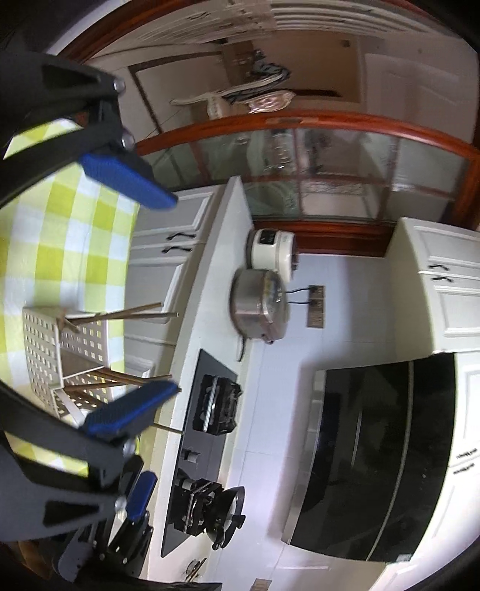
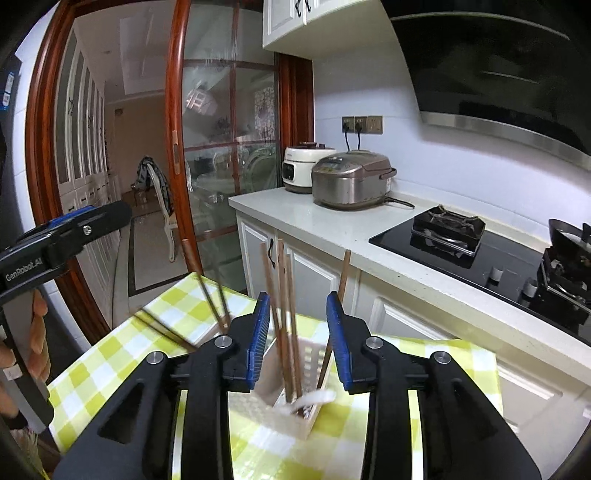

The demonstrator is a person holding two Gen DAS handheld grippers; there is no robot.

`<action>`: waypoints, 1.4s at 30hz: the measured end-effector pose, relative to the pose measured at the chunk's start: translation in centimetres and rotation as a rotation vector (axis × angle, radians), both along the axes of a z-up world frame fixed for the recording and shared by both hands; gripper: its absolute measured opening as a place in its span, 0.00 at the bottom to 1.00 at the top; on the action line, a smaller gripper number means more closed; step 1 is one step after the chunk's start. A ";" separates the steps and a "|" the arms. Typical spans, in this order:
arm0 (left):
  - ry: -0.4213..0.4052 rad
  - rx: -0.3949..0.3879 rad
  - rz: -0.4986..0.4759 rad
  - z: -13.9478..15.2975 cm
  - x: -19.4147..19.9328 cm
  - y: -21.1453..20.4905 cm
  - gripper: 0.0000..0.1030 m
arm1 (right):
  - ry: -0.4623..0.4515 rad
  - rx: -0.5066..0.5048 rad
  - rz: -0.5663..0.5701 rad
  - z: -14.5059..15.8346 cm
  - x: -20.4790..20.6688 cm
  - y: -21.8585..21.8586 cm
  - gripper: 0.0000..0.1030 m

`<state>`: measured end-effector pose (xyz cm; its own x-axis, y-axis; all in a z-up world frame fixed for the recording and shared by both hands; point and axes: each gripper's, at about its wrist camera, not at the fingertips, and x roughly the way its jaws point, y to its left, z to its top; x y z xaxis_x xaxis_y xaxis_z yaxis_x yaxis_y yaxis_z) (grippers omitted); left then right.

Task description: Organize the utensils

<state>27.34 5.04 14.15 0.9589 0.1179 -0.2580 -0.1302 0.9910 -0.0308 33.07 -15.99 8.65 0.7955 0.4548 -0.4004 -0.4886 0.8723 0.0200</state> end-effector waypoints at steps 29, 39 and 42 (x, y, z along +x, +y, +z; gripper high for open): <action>0.003 0.002 -0.098 -10.3 -12.8 -1.1 0.96 | -0.015 0.008 -0.129 -6.2 -14.1 -1.0 0.80; 0.022 0.041 -0.094 -11.1 -12.1 -1.8 0.96 | 0.011 0.042 -0.114 -7.1 -14.1 -1.6 0.80; 0.021 0.049 -0.095 -11.0 -12.3 -1.9 0.96 | 0.008 0.050 -0.113 -6.9 -14.3 -1.7 0.80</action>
<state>15.06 3.10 3.12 0.9609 0.0397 -0.2741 -0.0356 0.9992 0.0197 18.74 -17.72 1.79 0.8398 0.3823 -0.3855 -0.3872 0.9195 0.0684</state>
